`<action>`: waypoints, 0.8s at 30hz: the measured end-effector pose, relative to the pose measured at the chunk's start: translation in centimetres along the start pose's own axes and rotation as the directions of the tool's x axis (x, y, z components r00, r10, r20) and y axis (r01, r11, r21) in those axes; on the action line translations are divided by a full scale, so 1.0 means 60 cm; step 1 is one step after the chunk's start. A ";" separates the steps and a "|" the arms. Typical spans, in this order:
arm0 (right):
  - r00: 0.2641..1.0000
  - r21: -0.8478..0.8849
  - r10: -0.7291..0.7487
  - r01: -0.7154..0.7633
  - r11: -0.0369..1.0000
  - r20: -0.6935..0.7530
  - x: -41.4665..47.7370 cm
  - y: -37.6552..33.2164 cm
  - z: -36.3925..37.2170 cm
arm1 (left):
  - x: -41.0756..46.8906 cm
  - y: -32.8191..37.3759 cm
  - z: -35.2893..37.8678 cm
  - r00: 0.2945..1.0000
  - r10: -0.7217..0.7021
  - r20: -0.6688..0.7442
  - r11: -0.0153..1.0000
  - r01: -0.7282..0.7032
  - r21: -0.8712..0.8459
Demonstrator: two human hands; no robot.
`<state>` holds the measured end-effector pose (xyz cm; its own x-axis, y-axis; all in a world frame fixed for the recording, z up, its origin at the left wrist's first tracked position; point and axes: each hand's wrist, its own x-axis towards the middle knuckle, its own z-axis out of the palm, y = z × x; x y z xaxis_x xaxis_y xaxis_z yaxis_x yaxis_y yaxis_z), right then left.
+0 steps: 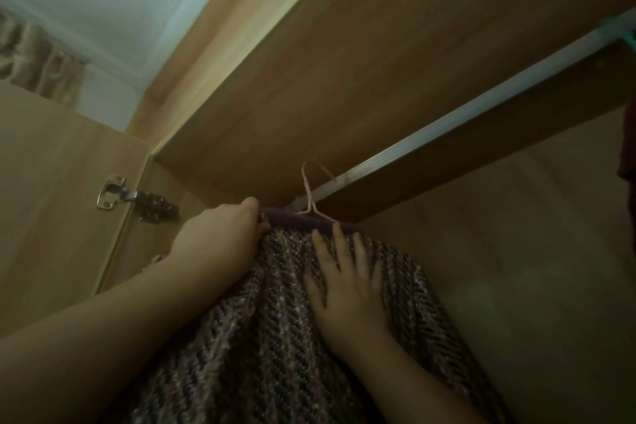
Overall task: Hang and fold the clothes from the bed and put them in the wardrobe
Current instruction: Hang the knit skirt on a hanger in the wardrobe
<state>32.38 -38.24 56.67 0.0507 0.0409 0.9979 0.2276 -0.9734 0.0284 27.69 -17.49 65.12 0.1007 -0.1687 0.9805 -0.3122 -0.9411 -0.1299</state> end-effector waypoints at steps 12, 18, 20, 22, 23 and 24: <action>0.933 0.017 0.157 -0.172 0.985 0.325 0.059 0.059 0.022 | 0.069 0.071 0.040 0.980 0.004 0.201 0.996 0.015 -0.091; 0.928 0.176 0.188 -0.254 0.951 0.321 -0.014 0.057 -0.008 | 0.025 0.083 0.056 0.994 0.089 0.058 0.994 -0.085 -0.061; 0.941 0.199 0.173 -0.236 0.951 0.290 -0.039 0.046 -0.022 | 0.006 0.084 0.038 0.994 0.111 -0.010 0.991 -0.112 -0.073; 0.949 0.223 0.157 -0.221 0.949 0.272 -0.063 0.037 -0.035 | -0.017 0.087 0.014 0.986 0.166 0.031 0.984 -0.164 -0.063; 0.953 0.214 0.146 -0.206 0.955 0.267 -0.075 0.033 -0.041 | -0.032 0.091 0.003 0.971 0.229 0.074 0.973 -0.228 -0.033; 0.954 0.184 0.135 -0.188 0.965 0.268 -0.088 0.030 -0.047 | -0.053 0.097 -0.009 0.945 0.301 0.124 0.953 -0.303 -0.006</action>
<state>29.76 -40.83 51.65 0.3393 -0.0318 0.9401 0.3893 -0.9051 -0.1711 25.04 -22.27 61.31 0.1183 -0.4793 0.8697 -0.3341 -0.8440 -0.4197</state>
